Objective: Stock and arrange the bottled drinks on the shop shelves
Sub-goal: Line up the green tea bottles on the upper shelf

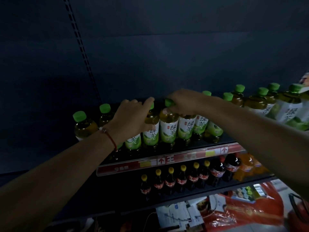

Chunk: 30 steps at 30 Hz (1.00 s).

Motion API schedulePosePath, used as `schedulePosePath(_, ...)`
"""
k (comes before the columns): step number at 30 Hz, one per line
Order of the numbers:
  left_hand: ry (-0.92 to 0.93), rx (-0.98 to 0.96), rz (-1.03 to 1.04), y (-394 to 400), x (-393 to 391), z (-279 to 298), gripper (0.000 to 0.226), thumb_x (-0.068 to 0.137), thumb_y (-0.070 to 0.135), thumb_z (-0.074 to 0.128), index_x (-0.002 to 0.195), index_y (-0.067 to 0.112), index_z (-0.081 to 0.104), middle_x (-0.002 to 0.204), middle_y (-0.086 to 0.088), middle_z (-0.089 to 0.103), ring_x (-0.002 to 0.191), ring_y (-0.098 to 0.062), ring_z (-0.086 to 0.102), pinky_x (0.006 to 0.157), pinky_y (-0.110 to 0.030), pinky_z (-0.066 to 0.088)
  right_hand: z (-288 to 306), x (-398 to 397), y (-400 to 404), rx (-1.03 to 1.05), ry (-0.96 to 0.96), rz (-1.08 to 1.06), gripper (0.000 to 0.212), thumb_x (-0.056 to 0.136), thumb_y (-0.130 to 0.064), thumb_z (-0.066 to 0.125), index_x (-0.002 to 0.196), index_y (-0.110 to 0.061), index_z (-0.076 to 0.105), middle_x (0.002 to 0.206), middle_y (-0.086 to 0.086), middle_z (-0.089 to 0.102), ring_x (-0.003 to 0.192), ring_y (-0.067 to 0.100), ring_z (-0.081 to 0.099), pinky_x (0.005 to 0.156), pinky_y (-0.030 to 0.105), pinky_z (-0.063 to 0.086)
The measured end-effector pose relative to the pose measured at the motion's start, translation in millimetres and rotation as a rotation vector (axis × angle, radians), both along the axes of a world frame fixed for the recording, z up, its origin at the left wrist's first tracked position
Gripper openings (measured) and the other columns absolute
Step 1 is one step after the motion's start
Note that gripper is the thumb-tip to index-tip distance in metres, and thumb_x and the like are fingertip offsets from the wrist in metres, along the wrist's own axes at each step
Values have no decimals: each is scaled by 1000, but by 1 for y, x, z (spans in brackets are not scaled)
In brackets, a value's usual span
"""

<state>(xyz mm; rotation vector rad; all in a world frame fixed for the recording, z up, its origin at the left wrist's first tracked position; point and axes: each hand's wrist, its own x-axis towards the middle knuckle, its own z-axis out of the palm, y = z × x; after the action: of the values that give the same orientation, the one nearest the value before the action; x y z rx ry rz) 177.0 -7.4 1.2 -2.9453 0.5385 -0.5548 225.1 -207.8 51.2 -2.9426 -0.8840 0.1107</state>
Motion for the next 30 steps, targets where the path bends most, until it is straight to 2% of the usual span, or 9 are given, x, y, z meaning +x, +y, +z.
schedulePosePath(3, -50, -4, 5, -7, 0, 0, 105, 75, 75, 60, 155, 18, 20, 140, -5, 51, 125, -26, 49, 103, -42, 35, -1, -10, -12, 119, -103, 70, 58, 89, -54, 58, 134, -17, 54, 127, 6, 62, 115, 23, 59, 88, 31, 46)
schedulePosePath(5, -91, -36, -22, -20, 4, 2, 104, 77, 75, 57, 155, 18, 21, 143, -5, 46, 128, -26, 46, 107, -43, 32, 8, -15, -28, 274, -176, 19, 64, 88, -57, 58, 140, -21, 49, 138, 2, 55, 125, 21, 52, 97, 33, 43)
schedulePosePath(7, -94, -61, -65, -36, 10, 2, 100, 78, 73, 59, 155, 20, 23, 141, -3, 49, 129, -24, 46, 110, -42, 29, 14, -12, -47, 270, -232, -68, 63, 87, -55, 60, 141, -23, 48, 139, 4, 52, 125, 21, 50, 99, 35, 43)
schedulePosePath(10, -34, -69, -92, -51, 15, 1, 94, 79, 68, 62, 153, 22, 27, 134, 1, 57, 127, -20, 49, 114, -40, 25, 4, -2, -62, 76, -93, -101, 57, 90, -46, 61, 139, -19, 50, 135, 9, 56, 120, 24, 53, 89, 30, 43)
schedulePosePath(14, 7, -87, -65, -56, 14, 2, 89, 81, 63, 64, 152, 21, 29, 131, 1, 59, 126, -21, 49, 114, -38, 24, -1, 6, -71, 165, -38, -64, 47, 90, -39, 64, 132, -18, 58, 126, 8, 63, 113, 23, 57, 91, 33, 47)
schedulePosePath(20, 12, -49, 8, -66, 11, 3, 91, 82, 63, 61, 154, 21, 25, 141, -2, 50, 132, -23, 44, 116, -43, 25, 0, 4, -86, 250, -73, 54, 56, 90, -44, 64, 141, -22, 50, 138, 1, 57, 121, 16, 54, 91, 22, 39)
schedulePosePath(24, -57, -104, -33, -101, 12, 8, 94, 78, 71, 53, 153, 20, 28, 145, -5, 46, 134, -25, 43, 116, -48, 27, 2, 3, -128, 356, -336, -127, 63, 87, -55, 60, 138, -20, 50, 129, 3, 58, 120, 21, 50, 97, 28, 39)
schedulePosePath(28, 9, -90, -32, -137, 26, 15, 95, 75, 74, 44, 153, 23, 29, 139, 1, 50, 129, -21, 46, 117, -44, 21, -25, 12, -171, 230, -148, -240, 83, 78, -52, 72, 147, -25, 35, 139, 5, 49, 128, 26, 46, 102, 37, 42)
schedulePosePath(30, 56, -78, -2, -144, 29, 13, 87, 78, 68, 57, 150, 23, 36, 136, 0, 51, 124, -23, 49, 113, -41, 25, -34, 16, -182, 265, -124, -198, 85, 79, -42, 76, 149, -29, 30, 138, 4, 49, 126, 24, 48, 100, 34, 43)
